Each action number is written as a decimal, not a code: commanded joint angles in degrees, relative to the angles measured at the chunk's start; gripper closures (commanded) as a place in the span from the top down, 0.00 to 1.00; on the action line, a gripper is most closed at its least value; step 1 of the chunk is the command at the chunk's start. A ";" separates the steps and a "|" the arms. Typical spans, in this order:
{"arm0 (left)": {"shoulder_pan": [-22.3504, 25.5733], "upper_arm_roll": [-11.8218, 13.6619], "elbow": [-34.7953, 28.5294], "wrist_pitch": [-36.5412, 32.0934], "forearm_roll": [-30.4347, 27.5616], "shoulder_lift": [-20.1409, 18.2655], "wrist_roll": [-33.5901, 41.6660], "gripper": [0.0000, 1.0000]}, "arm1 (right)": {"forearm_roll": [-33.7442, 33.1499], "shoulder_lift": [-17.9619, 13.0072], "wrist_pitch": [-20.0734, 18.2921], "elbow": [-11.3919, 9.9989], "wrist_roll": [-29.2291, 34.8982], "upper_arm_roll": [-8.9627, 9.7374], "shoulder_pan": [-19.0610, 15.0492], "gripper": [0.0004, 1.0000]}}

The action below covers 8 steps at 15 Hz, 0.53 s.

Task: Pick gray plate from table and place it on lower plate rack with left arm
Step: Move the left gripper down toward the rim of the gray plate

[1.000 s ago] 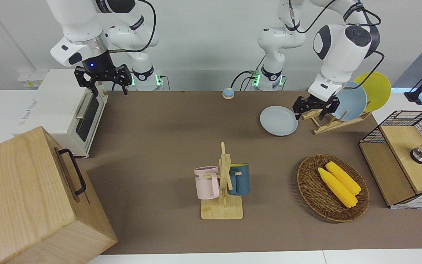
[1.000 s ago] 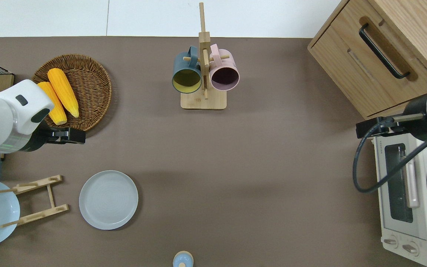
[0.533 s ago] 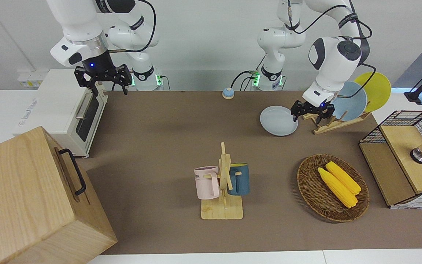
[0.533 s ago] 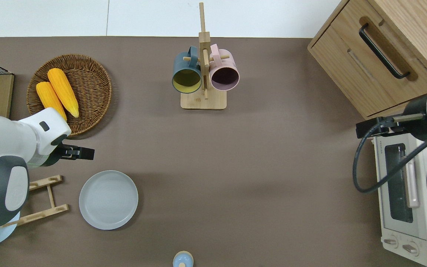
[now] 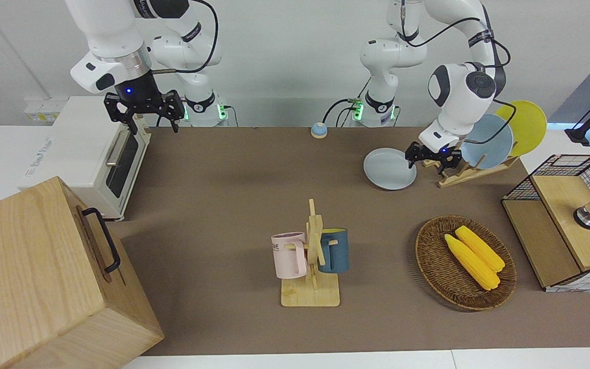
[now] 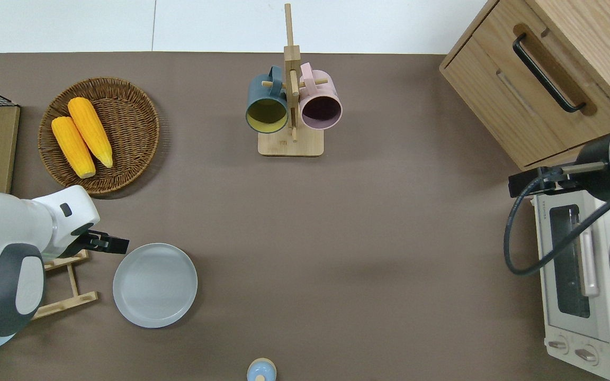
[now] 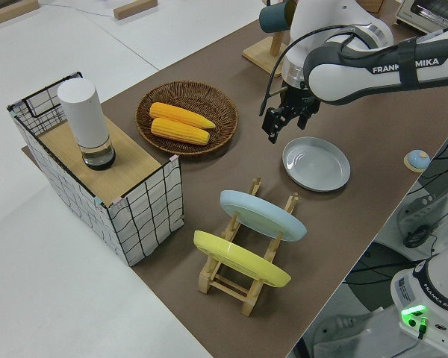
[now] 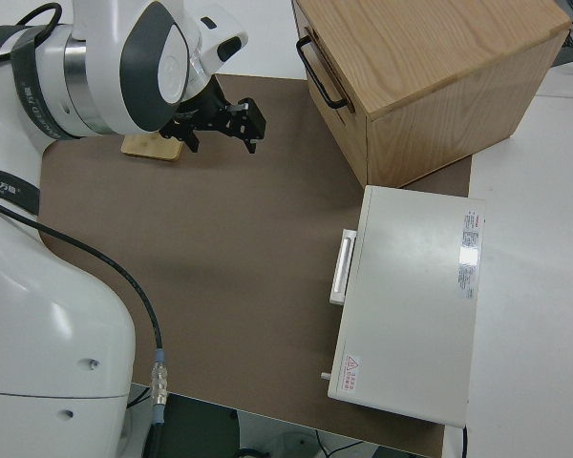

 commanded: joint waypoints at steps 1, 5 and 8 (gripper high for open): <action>-0.26 0.10 -4.21 2.89 1.13 -1.96 1.90 0.99 | -0.17 0.54 -0.92 1.14 0.84 1.19 -1.28 0.98; -0.79 0.01 -7.98 7.28 2.80 -1.78 1.81 0.99 | -0.17 0.54 -0.92 1.14 0.76 1.19 -1.28 0.98; -0.79 0.01 -9.74 9.74 2.97 -1.52 1.90 0.99 | -0.17 0.54 -0.92 1.14 0.76 1.19 -1.28 0.98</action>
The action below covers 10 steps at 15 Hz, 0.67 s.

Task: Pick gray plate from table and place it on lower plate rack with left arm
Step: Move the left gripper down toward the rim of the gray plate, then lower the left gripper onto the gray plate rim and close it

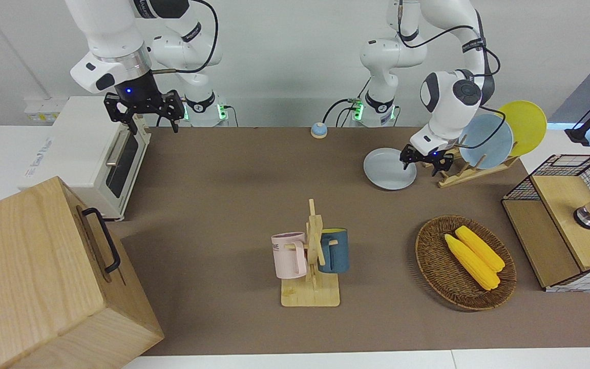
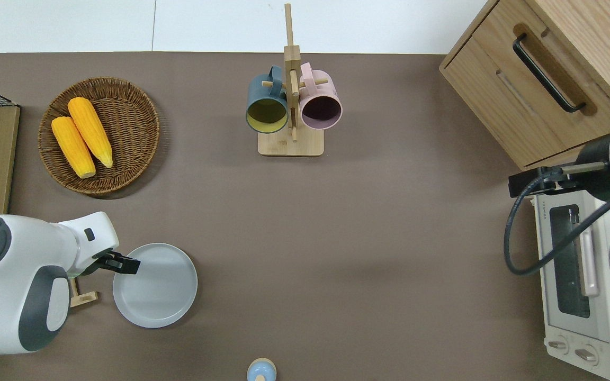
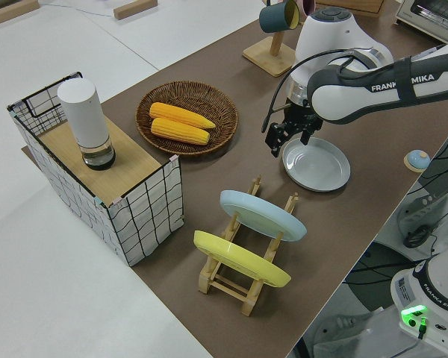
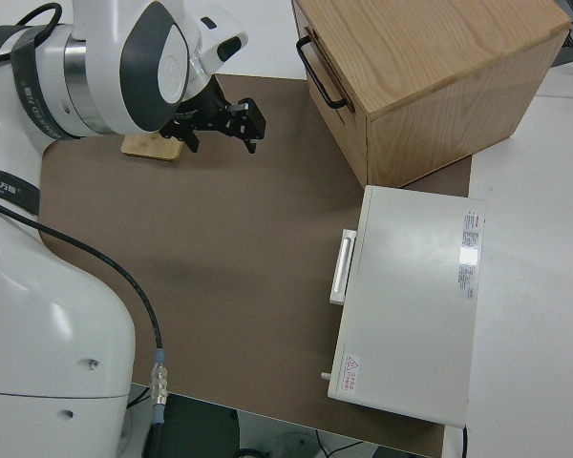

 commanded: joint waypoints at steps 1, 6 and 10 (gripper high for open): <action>-0.61 0.36 -4.11 4.48 1.34 -1.25 0.39 0.99 | -0.17 0.54 -0.92 1.23 0.76 1.19 -1.28 0.98; -0.52 0.36 -7.71 10.71 1.34 0.50 0.39 0.99 | -0.17 0.54 -0.92 1.23 0.76 1.19 -1.28 0.98; -0.43 0.36 -8.16 12.83 1.34 2.26 0.39 0.99 | -0.17 0.54 -0.92 1.14 0.76 1.19 -1.19 0.98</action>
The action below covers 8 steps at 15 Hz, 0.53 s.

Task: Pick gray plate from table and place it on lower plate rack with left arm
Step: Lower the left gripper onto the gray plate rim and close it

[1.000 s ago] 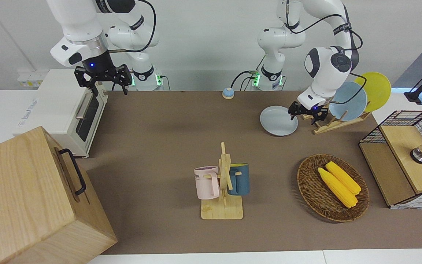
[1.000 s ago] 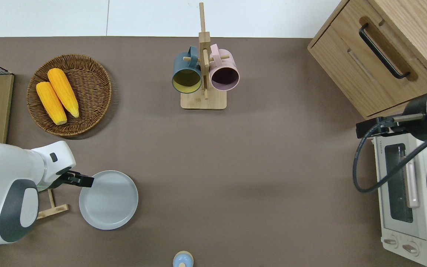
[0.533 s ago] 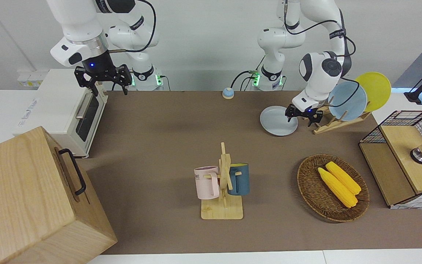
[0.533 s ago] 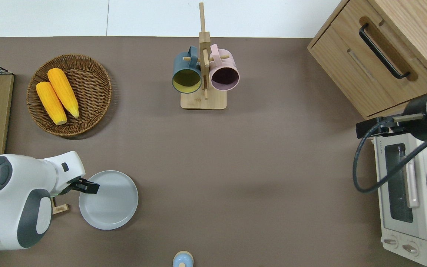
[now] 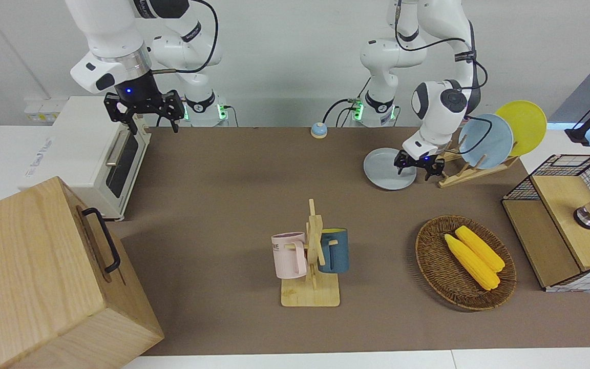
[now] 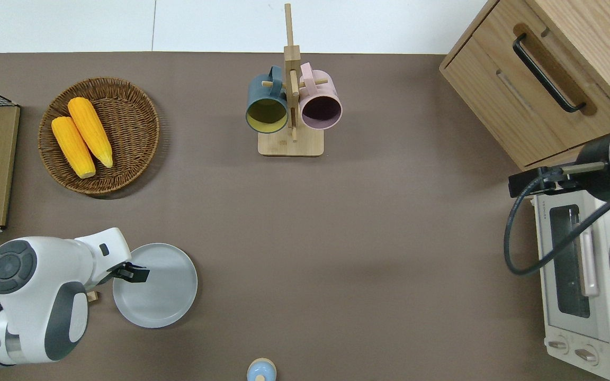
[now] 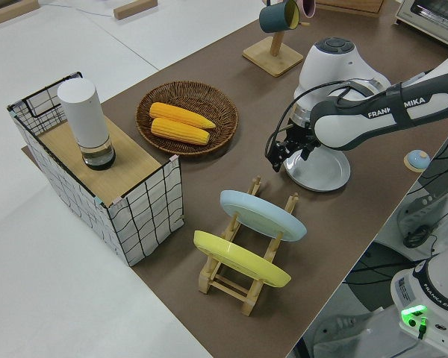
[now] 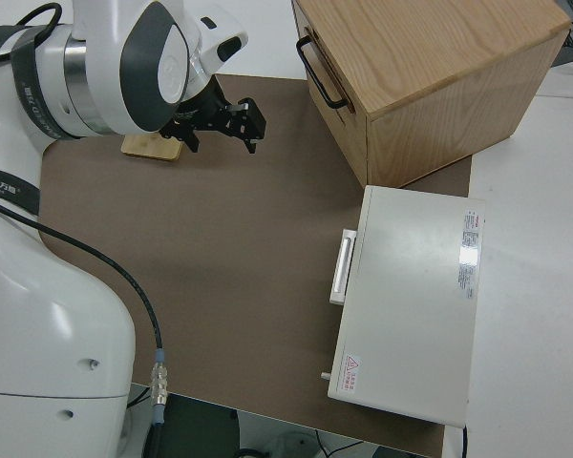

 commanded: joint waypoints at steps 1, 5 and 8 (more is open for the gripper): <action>-0.52 0.36 -1.09 2.75 1.10 1.01 0.12 0.99 | -0.17 0.54 -0.92 1.23 0.76 1.19 -1.28 0.98; -0.52 0.36 -1.44 4.33 1.10 2.24 0.04 0.99 | -0.17 0.54 -0.92 1.23 0.76 1.19 -1.28 0.98; -0.52 0.36 -1.79 4.60 1.10 2.41 0.04 0.99 | -0.17 0.54 -0.92 1.23 0.76 1.19 -1.28 0.98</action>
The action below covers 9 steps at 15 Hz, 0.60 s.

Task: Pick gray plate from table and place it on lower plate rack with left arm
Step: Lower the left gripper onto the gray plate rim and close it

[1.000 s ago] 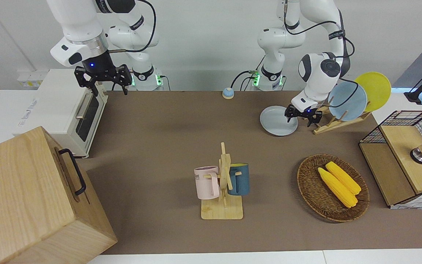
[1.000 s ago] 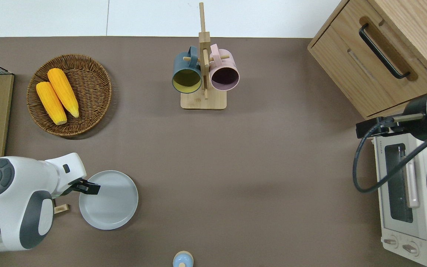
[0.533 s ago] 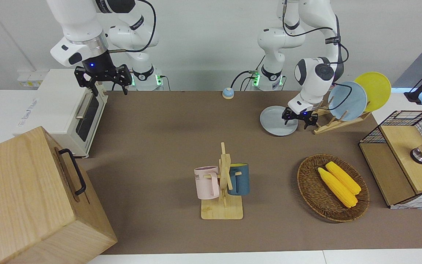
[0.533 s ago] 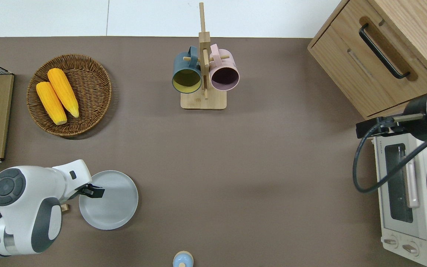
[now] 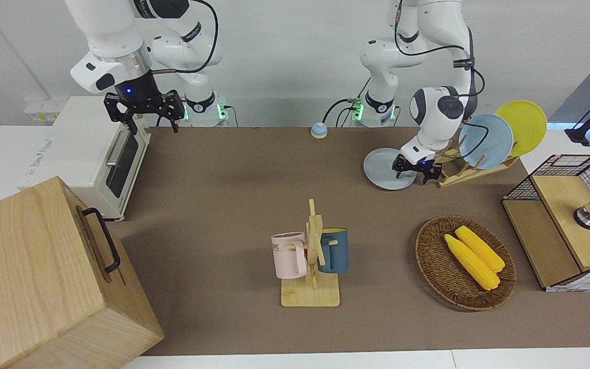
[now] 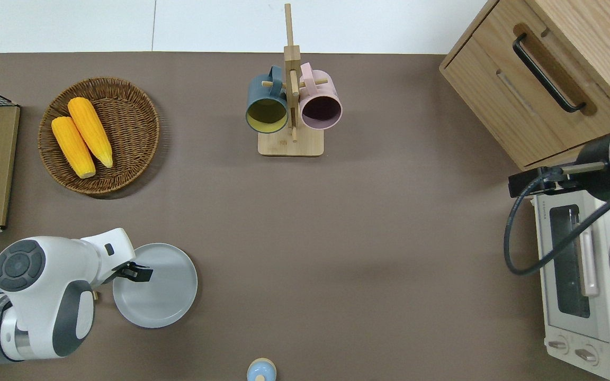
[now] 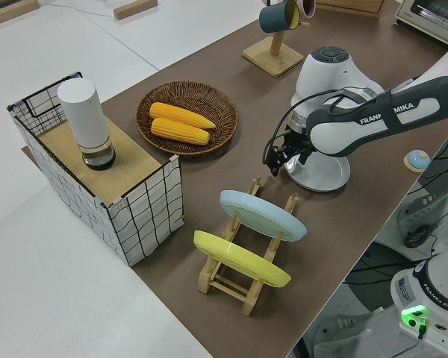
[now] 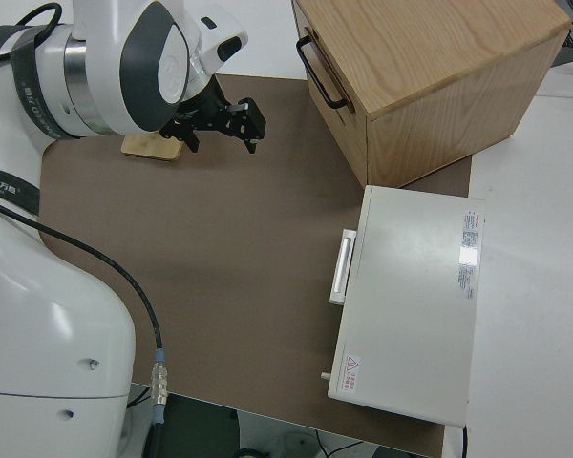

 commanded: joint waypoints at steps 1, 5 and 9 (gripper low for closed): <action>-0.52 0.36 -1.42 2.02 1.08 -0.14 0.01 0.99 | -0.17 0.54 -0.92 1.23 0.76 1.19 -1.28 0.98; -0.52 0.36 -1.42 2.02 1.08 -0.14 0.01 0.98 | -0.17 0.54 -0.92 1.23 0.76 1.19 -1.28 0.98; -0.52 0.36 -1.33 2.02 1.00 -0.14 0.01 0.75 | -0.17 0.54 -0.92 1.14 0.76 1.19 -1.28 0.98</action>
